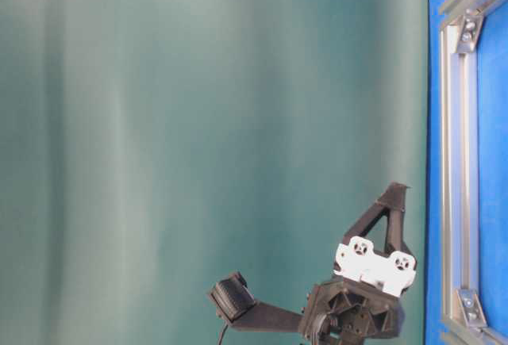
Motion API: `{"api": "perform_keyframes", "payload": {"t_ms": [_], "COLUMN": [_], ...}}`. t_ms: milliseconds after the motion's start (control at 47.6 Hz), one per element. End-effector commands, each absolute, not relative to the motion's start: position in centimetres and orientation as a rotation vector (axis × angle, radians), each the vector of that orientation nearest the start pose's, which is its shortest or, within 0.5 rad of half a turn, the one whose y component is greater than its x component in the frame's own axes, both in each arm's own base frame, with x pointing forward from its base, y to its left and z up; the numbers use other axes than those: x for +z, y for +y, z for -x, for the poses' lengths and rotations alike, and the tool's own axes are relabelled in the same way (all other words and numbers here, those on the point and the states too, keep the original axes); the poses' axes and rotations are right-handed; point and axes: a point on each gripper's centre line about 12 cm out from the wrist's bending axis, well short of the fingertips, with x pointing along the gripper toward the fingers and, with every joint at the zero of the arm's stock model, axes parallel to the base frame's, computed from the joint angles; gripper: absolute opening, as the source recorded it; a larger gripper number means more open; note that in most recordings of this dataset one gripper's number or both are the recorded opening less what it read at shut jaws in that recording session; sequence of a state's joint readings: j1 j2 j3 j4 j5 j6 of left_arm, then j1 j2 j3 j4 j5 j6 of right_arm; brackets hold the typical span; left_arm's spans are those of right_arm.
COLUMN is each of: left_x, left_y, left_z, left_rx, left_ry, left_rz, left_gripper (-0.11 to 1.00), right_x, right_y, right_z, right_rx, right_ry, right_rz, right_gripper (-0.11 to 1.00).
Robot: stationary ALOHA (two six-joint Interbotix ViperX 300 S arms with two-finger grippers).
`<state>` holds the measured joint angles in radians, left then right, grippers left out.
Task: Insert the wire through the string loop located on the right side.
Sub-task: 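Move the right gripper right, aligning the plug with the white zip-tie loop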
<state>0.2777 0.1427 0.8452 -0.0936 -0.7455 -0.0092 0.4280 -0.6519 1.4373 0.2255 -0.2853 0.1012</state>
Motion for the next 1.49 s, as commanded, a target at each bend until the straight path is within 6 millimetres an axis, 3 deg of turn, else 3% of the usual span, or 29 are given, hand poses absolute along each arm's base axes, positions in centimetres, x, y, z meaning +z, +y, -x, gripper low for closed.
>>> {"api": "perform_keyframes", "payload": {"t_ms": [0, 483, 1469], "left_x": [15.3, 15.3, 15.5], "left_y": [11.2, 11.1, 11.2], "left_z": [-36.8, -36.9, -36.9], "left_rx": [0.344, 0.343, 0.344], "left_ry": [0.181, 0.181, 0.176], "left_rz": [0.097, 0.097, 0.096], "left_gripper": [0.0, 0.0, 0.0], "right_x": [13.5, 13.3, 13.1], "right_y": [6.7, 3.5, 3.5], "right_z": [-17.1, -18.2, -18.5], "right_rx": [0.266, 0.093, 0.085], "right_ry": [0.527, 0.492, 0.491], "right_rz": [-0.186, -0.197, -0.193], "right_gripper": [-0.04, -0.04, -0.04]}}
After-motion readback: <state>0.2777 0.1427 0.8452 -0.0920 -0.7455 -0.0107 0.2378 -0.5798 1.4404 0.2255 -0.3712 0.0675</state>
